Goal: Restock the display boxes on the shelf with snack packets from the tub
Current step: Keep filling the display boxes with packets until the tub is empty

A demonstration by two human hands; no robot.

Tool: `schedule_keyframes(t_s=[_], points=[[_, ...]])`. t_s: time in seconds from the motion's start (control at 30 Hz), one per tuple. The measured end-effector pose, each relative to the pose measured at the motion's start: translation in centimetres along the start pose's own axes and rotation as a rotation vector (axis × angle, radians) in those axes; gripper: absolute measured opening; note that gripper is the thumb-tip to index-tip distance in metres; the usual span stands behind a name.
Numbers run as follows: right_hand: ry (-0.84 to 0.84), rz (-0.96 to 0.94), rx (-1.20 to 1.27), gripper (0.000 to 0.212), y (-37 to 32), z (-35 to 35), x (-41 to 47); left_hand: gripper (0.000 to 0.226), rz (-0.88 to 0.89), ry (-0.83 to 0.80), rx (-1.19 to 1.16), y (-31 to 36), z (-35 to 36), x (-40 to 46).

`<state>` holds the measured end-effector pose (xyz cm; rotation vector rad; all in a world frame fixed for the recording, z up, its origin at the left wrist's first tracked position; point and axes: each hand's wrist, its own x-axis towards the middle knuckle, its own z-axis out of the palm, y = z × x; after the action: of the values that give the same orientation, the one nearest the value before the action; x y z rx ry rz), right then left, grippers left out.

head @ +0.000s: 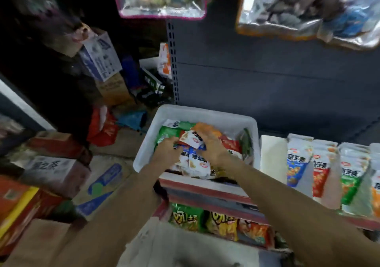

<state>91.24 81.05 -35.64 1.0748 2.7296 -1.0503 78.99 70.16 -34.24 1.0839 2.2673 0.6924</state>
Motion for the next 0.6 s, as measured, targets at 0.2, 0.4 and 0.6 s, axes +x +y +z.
schedule_keyframes(t_s=[0.2, 0.4, 0.6], points=[[0.067, 0.093, -0.181, 0.062, -0.8, 1.2, 1.1, 0.026, -0.015, -0.075, -0.187, -0.9, -0.4, 1.4], [0.236, -0.013, -0.324, 0.029, -2.5, 0.7, -0.1, 0.034, -0.164, 0.000, -0.273, -0.3, -0.3, 2.9], [0.296, -0.154, -0.235, 0.025, -2.6, 1.3, -0.7, 0.027, -0.335, 0.083, -0.486, -0.4, -0.5, 3.9]])
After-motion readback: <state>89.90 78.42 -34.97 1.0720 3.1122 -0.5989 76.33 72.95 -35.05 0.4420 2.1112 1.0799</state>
